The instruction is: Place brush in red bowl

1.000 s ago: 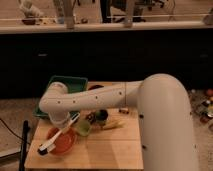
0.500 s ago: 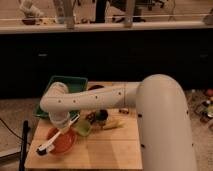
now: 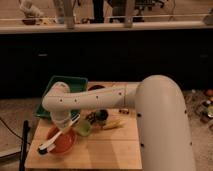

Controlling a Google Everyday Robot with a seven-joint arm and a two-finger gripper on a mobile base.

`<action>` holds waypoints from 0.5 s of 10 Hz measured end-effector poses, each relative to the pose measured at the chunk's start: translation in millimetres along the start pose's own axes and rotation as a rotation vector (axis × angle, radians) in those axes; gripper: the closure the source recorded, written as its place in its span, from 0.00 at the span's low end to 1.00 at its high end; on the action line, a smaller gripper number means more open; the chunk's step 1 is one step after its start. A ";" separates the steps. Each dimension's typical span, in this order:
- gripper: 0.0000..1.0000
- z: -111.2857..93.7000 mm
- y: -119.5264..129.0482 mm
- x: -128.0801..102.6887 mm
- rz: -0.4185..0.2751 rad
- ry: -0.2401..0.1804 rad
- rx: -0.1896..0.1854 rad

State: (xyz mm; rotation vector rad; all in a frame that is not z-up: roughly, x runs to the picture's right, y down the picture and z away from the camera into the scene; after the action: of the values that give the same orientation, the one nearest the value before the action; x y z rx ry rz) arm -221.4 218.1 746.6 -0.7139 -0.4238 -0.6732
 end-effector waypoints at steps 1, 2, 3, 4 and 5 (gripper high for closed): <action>0.20 0.8 -0.2 0.2 0.000 -0.003 -0.001; 0.20 0.6 -0.7 0.1 -0.001 -0.005 -0.001; 0.20 0.8 -0.8 -0.1 -0.002 -0.006 -0.002; 0.20 0.7 -0.9 -0.1 -0.004 -0.007 -0.002; 0.20 0.5 -1.0 -0.3 -0.005 -0.007 -0.001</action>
State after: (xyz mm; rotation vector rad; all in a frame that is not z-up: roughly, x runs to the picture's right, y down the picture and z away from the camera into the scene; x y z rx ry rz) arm -222.4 218.0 747.2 -0.7168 -0.4320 -0.6756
